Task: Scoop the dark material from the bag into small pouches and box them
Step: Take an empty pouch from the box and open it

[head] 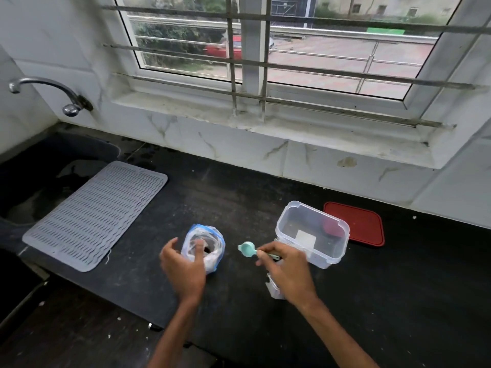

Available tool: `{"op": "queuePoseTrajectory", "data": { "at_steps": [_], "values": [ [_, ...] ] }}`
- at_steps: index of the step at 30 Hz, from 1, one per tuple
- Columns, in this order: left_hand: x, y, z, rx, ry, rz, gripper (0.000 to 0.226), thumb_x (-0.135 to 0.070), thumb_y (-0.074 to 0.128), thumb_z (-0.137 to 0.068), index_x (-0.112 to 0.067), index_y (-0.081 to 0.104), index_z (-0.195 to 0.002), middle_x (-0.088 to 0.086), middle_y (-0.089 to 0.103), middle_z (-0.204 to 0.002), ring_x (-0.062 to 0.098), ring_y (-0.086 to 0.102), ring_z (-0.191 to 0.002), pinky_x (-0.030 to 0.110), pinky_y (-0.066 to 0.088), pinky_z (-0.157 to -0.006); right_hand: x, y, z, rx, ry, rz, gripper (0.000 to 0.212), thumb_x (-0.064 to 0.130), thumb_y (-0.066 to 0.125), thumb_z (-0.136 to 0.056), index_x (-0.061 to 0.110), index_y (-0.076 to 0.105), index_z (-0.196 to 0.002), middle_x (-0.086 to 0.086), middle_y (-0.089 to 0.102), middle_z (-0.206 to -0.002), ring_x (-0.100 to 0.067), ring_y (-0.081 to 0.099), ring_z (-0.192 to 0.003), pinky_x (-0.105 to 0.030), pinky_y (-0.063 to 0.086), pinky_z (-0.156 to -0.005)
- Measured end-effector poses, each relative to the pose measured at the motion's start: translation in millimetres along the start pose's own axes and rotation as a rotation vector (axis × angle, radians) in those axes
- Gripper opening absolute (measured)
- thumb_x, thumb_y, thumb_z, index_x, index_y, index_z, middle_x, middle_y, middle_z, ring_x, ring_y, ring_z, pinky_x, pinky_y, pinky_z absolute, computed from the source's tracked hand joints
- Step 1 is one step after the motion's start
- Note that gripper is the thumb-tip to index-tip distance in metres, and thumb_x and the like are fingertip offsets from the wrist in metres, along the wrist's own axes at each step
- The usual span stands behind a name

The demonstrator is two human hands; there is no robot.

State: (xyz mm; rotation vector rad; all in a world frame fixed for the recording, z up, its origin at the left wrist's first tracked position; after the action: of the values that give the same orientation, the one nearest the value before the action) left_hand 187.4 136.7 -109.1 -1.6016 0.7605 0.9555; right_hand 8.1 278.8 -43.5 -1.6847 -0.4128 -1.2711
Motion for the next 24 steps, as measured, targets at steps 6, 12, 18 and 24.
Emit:
{"op": "queuePoseTrajectory", "data": {
  "at_steps": [6,12,18,24],
  "values": [
    [44,9,-44,0.362,-0.307,-0.202,0.039,-0.037,0.071,-0.087,-0.001,0.072,-0.1,0.022,0.071,-0.102,0.037,0.066,-0.097,0.041,0.051,-0.082,10,114,-59,0.166,-0.078,0.324,0.016,0.025,0.06,-0.091,0.019,0.072,-0.099,-0.006,0.075,-0.095,-0.025,0.071,-0.088,-0.038,0.056,-0.078],
    [54,8,-52,0.383,-0.297,-0.093,0.022,-0.023,0.065,-0.091,-0.006,0.063,-0.076,0.008,0.068,-0.075,0.032,0.066,-0.078,0.04,0.05,-0.069,-6,162,-76,0.22,0.064,0.644,0.03,0.02,0.043,-0.094,0.01,0.07,-0.102,-0.013,0.071,-0.103,-0.033,0.068,-0.094,-0.039,0.053,-0.079],
    [49,7,-60,0.538,-0.305,-0.056,0.022,-0.025,0.052,-0.097,-0.012,0.07,-0.094,0.006,0.072,-0.092,0.02,0.066,-0.082,0.029,0.045,-0.064,-4,173,-82,0.21,0.103,0.695,0.028,0.025,0.046,-0.094,0.013,0.071,-0.101,-0.007,0.072,-0.098,-0.026,0.07,-0.088,-0.037,0.058,-0.078],
    [61,3,-70,0.589,-0.308,-0.051,0.03,-0.042,0.072,-0.084,-0.014,0.07,-0.093,0.003,0.074,-0.085,0.017,0.07,-0.078,0.036,0.057,-0.072,1,182,-73,0.216,0.117,0.69,0.028,0.026,0.047,-0.095,0.012,0.071,-0.101,-0.008,0.072,-0.097,-0.027,0.07,-0.088,-0.038,0.056,-0.077]
  ]
}}
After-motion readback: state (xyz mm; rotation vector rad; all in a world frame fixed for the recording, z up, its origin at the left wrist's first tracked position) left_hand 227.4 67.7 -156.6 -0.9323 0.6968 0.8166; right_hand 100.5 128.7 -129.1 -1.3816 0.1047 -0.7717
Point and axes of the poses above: each hand's wrist, its own z-axis away from the middle knuckle, its own y-axis out of the palm, x = y × z, the point moved 2 cm from there along -z, towards the middle knuckle
